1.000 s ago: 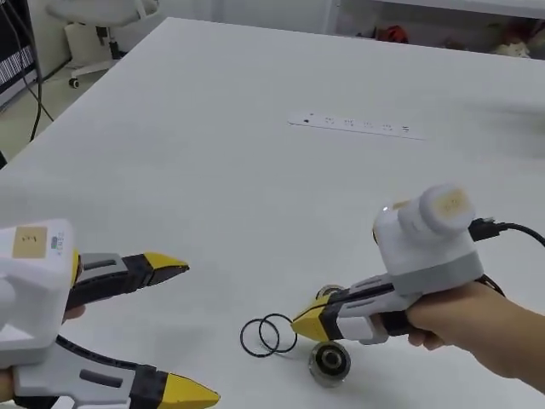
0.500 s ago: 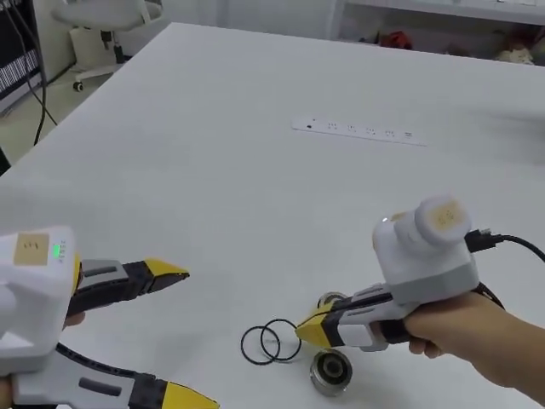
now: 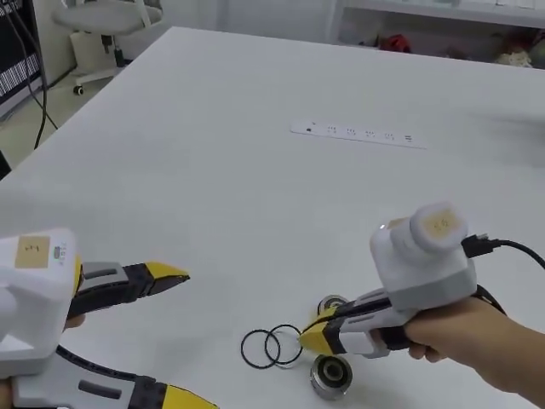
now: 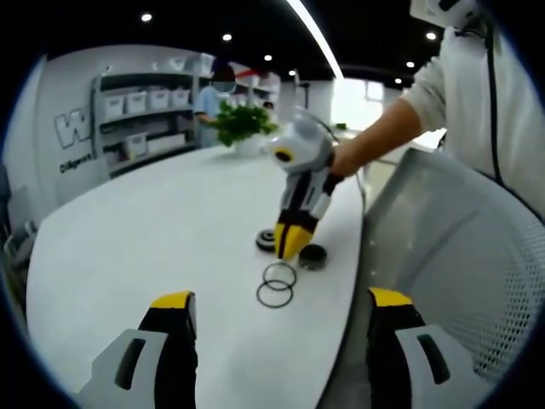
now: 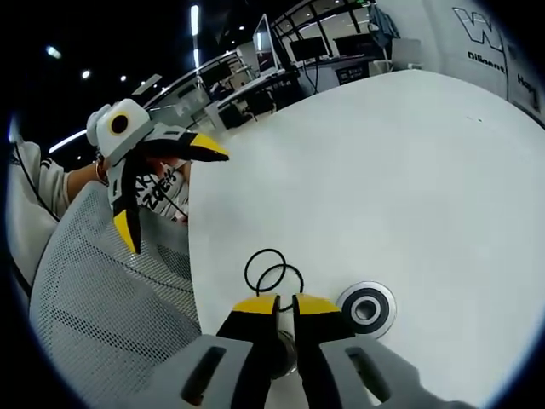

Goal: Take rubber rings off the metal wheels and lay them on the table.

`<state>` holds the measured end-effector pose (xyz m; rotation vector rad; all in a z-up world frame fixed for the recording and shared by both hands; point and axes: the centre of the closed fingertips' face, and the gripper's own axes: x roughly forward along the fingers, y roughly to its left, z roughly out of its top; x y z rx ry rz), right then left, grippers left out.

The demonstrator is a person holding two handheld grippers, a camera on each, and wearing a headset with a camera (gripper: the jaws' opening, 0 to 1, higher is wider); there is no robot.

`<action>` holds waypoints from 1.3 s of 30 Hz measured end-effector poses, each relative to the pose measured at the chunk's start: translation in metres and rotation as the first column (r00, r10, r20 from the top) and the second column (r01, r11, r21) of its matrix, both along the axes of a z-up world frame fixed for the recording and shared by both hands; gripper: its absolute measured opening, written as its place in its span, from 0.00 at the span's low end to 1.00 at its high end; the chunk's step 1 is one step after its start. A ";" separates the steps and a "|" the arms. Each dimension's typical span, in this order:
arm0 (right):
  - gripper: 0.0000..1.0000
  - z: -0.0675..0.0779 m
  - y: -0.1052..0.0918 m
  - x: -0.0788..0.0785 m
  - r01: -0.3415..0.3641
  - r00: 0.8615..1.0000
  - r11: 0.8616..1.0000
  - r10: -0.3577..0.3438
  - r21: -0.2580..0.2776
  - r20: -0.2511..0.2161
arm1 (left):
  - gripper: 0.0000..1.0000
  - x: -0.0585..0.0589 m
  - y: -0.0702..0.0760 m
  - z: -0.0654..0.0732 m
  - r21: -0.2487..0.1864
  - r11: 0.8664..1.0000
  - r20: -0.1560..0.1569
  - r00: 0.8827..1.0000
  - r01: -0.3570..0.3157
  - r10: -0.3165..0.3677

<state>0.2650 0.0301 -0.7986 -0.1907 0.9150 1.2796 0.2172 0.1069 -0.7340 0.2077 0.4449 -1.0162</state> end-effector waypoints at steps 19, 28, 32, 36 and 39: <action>0.06 0.044 -0.030 0.013 0.057 0.995 0.996 -0.063 0.072 0.078 | 0.83 -0.002 -0.001 0.008 -0.005 1.000 0.011 1.000 -0.008 0.008; 0.08 0.067 -0.047 0.016 0.112 0.990 0.985 -0.122 0.128 0.072 | 0.83 -0.003 -0.003 0.010 -0.007 1.000 0.010 1.000 -0.016 0.016; 0.08 0.075 -0.050 0.015 0.115 0.988 0.983 -0.128 0.143 0.090 | 0.83 -0.003 -0.005 0.012 -0.012 1.000 0.012 1.000 -0.015 0.016; 0.08 0.084 -0.052 0.013 0.111 0.986 0.982 -0.128 0.156 0.105 | 0.83 -0.003 -0.005 0.015 -0.013 1.000 0.016 1.000 -0.015 0.015; 0.09 0.092 -0.054 0.013 0.109 0.985 0.981 -0.129 0.163 0.118 | 0.83 -0.002 -0.005 0.016 -0.011 1.000 0.019 1.000 -0.016 0.016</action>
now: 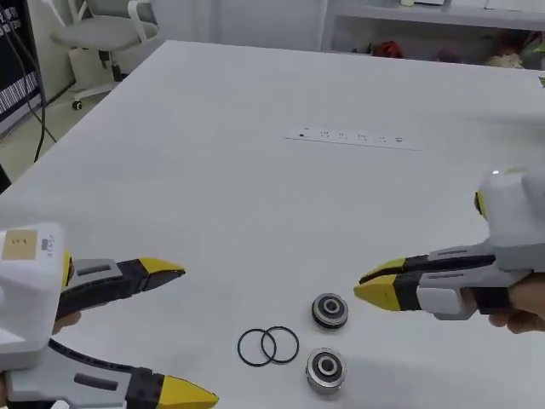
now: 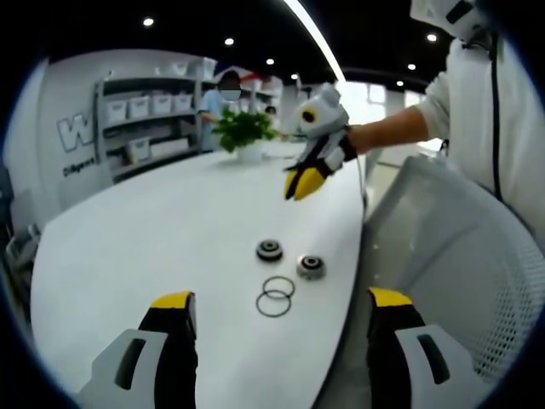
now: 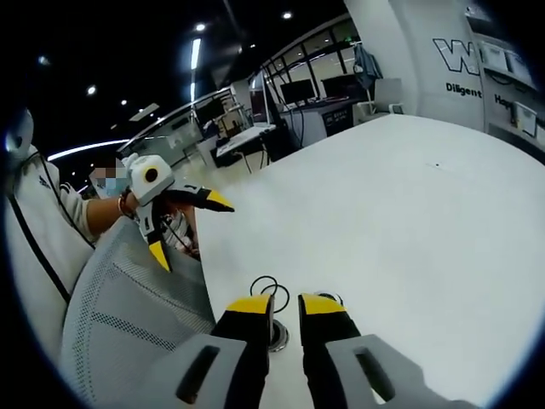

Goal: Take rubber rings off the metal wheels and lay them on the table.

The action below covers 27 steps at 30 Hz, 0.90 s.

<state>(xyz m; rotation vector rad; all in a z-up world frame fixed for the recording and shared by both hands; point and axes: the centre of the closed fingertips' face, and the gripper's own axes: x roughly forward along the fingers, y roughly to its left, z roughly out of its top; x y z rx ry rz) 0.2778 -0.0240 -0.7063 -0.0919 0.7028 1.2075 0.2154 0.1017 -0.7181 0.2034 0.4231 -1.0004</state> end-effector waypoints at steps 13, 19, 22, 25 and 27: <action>0.09 0.020 -0.009 0.002 -0.006 0.998 1.000 0.005 0.004 0.057 | 0.83 0.005 -0.003 0.011 -0.001 1.000 0.020 1.000 0.011 -0.011; 0.10 0.019 -0.017 0.001 0.003 0.998 1.000 -0.004 0.002 0.055 | 0.83 0.010 -0.004 0.020 -0.015 1.000 0.029 0.999 0.016 -0.016; 0.11 0.020 -0.021 0.000 0.008 0.998 1.000 -0.009 0.006 0.055 | 0.83 0.012 -0.005 0.023 -0.019 1.000 0.031 0.999 0.022 -0.021; 0.12 0.018 -0.026 0.000 0.018 0.998 1.000 -0.018 0.005 0.057 | 0.85 0.015 -0.006 0.026 -0.018 0.999 0.032 0.999 0.027 -0.026; 0.14 0.017 -0.029 0.000 0.024 0.998 1.000 -0.025 0.009 0.056 | 0.88 0.016 -0.007 0.028 -0.022 0.999 0.032 0.999 0.031 -0.030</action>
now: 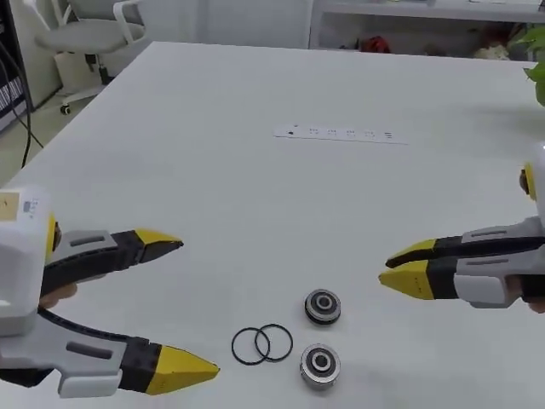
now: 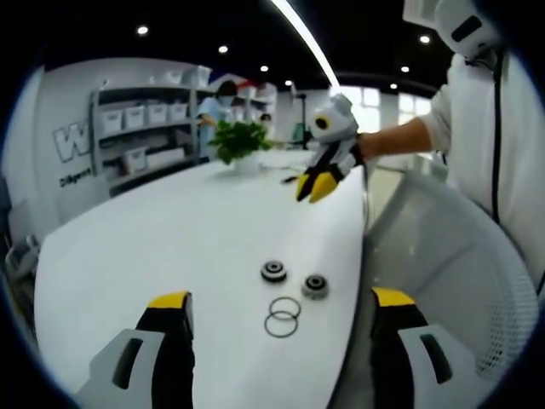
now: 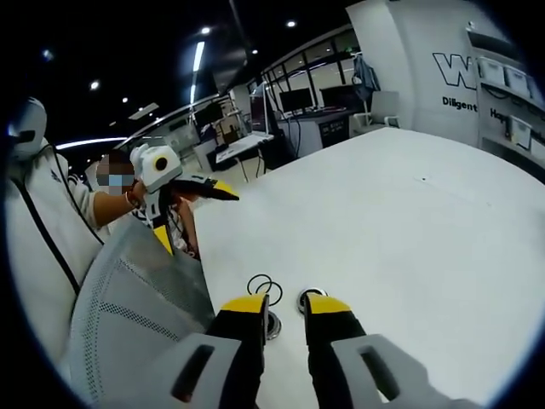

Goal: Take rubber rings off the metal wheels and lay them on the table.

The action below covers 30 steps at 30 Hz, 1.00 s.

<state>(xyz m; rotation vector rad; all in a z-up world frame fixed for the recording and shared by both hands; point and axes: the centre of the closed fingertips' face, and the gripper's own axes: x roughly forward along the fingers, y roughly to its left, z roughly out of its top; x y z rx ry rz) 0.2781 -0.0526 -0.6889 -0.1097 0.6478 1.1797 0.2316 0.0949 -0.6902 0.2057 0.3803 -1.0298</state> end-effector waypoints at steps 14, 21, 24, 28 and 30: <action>0.33 -0.013 -0.011 -0.007 0.026 1.000 1.000 -0.026 0.004 -0.016 | 0.95 0.008 -0.009 0.011 -0.007 0.999 0.012 0.999 0.043 -0.042; 0.43 -0.024 -0.014 -0.013 0.021 1.000 1.000 -0.021 -0.011 -0.020 | 0.97 0.012 -0.012 0.014 -0.006 0.998 0.016 0.998 0.058 -0.058; 0.45 -0.029 -0.015 -0.015 0.022 0.999 1.000 -0.023 -0.020 -0.028 | 0.97 0.014 -0.014 0.016 -0.008 0.998 0.018 0.998 0.068 -0.068; 0.49 -0.038 -0.018 -0.017 0.030 0.999 0.999 -0.032 -0.036 -0.034 | 0.97 0.018 -0.020 0.018 -0.010 0.997 0.025 0.996 0.082 -0.082; 0.50 -0.040 -0.020 -0.018 0.036 0.999 0.999 -0.037 -0.038 -0.039 | 0.97 0.019 -0.023 0.021 -0.014 0.996 0.034 0.995 0.091 -0.090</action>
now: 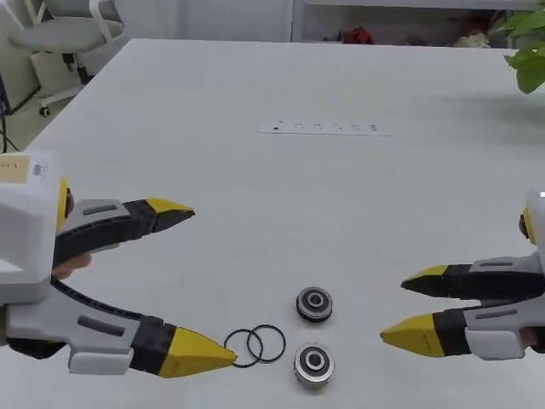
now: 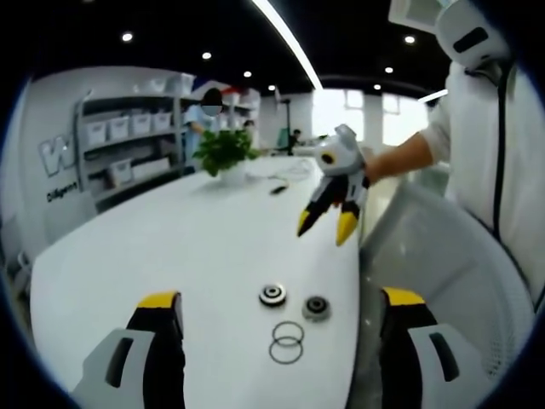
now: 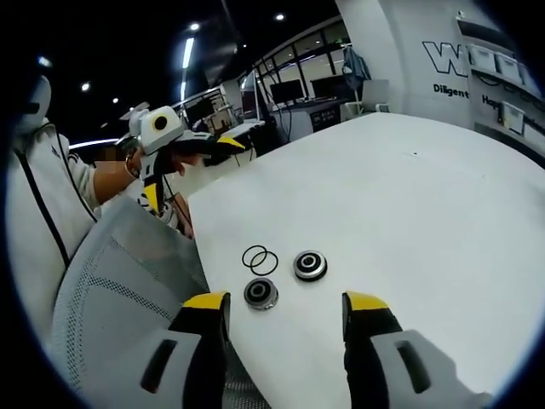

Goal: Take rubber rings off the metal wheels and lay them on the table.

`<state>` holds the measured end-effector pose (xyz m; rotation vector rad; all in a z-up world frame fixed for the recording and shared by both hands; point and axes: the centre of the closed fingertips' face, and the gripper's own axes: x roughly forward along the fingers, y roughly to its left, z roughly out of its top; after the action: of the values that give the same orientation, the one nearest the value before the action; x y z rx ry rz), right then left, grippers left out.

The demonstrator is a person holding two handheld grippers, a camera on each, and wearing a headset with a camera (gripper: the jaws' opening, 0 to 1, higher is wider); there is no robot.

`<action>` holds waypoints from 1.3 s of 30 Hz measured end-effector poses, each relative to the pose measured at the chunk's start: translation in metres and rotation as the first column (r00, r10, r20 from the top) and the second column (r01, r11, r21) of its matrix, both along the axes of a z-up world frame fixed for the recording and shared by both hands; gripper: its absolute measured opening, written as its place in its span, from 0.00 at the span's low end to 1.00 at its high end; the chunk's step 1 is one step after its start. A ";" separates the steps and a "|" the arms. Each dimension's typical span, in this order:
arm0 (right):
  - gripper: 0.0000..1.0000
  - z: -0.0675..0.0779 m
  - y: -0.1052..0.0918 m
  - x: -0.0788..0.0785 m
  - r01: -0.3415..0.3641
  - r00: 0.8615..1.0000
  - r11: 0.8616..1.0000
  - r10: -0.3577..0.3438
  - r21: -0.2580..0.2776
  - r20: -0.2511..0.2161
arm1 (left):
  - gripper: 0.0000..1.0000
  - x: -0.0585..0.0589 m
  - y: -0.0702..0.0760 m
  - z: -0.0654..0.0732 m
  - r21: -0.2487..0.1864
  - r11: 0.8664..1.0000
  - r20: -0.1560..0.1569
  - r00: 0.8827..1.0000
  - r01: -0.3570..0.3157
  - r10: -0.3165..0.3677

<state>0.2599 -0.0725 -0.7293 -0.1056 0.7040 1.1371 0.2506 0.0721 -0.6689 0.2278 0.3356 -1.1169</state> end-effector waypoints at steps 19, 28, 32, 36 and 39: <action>0.48 -0.015 -0.007 -0.004 0.042 0.999 0.999 -0.042 -0.002 -0.028 | 0.86 0.024 -0.041 0.016 -0.009 0.996 0.078 0.993 0.089 -0.088; 0.47 -0.016 -0.008 -0.001 0.046 0.999 0.999 -0.046 0.003 -0.025 | 0.76 0.031 -0.060 -0.002 0.035 0.990 0.088 0.986 0.139 -0.142; 0.47 -0.017 -0.008 0.001 0.049 0.998 0.999 -0.049 0.005 -0.028 | 0.71 0.032 -0.067 -0.011 0.037 0.987 0.075 0.984 0.160 -0.162; 0.46 -0.018 -0.008 0.002 0.050 0.998 0.999 -0.050 0.008 -0.028 | 0.67 0.038 -0.072 -0.020 0.042 0.986 0.071 0.984 0.162 -0.165; 0.46 -0.018 -0.007 0.003 0.051 0.998 0.999 -0.051 0.008 -0.027 | 0.64 0.043 -0.075 -0.026 0.039 0.987 0.064 0.985 0.159 -0.161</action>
<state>0.2630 -0.0798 -0.7477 -0.0651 0.7223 1.0944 0.2931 -0.0028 -0.6947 0.3253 0.2804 -1.2595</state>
